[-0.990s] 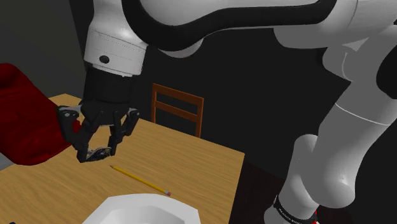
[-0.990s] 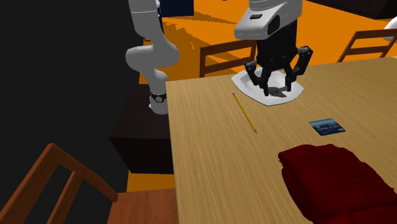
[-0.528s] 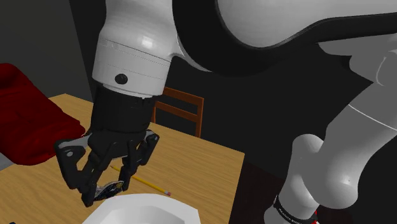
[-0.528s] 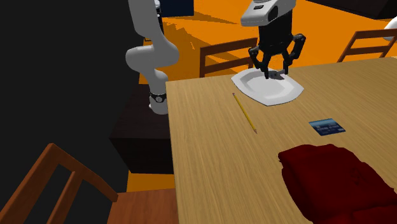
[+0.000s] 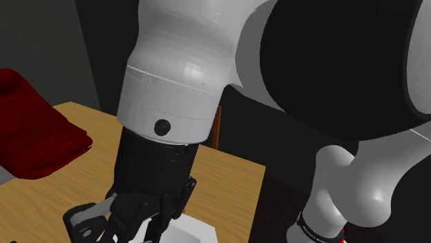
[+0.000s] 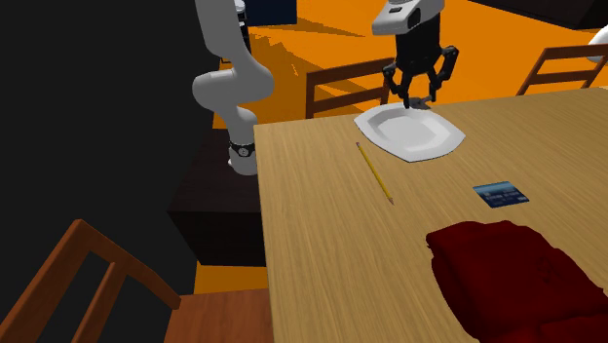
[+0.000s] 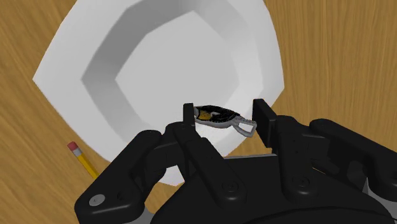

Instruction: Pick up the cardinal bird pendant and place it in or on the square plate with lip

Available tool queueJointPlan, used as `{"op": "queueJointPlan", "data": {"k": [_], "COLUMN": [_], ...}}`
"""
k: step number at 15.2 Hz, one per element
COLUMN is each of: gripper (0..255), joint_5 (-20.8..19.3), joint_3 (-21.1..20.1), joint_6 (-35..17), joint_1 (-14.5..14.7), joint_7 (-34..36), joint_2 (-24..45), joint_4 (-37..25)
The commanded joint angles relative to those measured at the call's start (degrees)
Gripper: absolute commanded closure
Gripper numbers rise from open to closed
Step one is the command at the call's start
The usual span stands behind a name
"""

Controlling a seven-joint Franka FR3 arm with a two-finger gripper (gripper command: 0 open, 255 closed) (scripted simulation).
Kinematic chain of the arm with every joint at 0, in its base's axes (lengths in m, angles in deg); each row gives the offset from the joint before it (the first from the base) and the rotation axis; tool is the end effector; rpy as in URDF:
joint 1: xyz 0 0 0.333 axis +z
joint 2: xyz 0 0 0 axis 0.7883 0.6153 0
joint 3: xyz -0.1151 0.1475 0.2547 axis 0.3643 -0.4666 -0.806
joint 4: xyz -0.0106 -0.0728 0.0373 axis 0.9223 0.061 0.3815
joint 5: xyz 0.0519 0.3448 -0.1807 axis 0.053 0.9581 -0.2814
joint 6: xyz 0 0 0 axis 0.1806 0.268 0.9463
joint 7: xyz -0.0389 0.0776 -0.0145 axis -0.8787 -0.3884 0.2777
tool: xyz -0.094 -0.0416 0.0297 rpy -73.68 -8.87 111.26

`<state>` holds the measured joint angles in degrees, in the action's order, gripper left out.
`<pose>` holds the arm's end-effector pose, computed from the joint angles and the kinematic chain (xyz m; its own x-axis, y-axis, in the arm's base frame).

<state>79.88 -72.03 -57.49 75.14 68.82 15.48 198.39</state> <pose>0.2376 0.4322 0.5756 0.9986 -0.0503 0.0181 -0.0415 -0.9432 -0.3298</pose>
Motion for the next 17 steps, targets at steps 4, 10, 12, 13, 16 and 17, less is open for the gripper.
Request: {"op": "queueJointPlan", "data": {"k": [4, 10, 12, 13, 16, 17], "gripper": [255, 255, 255, 255, 255, 255], "joint_5": [0.72, 1.43, 1.43, 1.43, 1.43, 1.43], "joint_3": [-0.51, -1.36, -1.36, -1.36, -1.36, -1.36], "joint_6": [-3.75, -8.41, -8.41, -8.41, -8.41, -8.40], "joint_1": [0.31, 0.61, 0.61, 0.61, 0.61, 0.61], "joint_7": [-0.86, -1.73, -1.73, -1.73, -1.73, -1.73], "joint_2": [0.13, 0.95, 0.94, 0.94, 0.95, 0.94], "joint_4": [3.69, 7.62, 7.62, 7.62, 7.62, 7.61]}}
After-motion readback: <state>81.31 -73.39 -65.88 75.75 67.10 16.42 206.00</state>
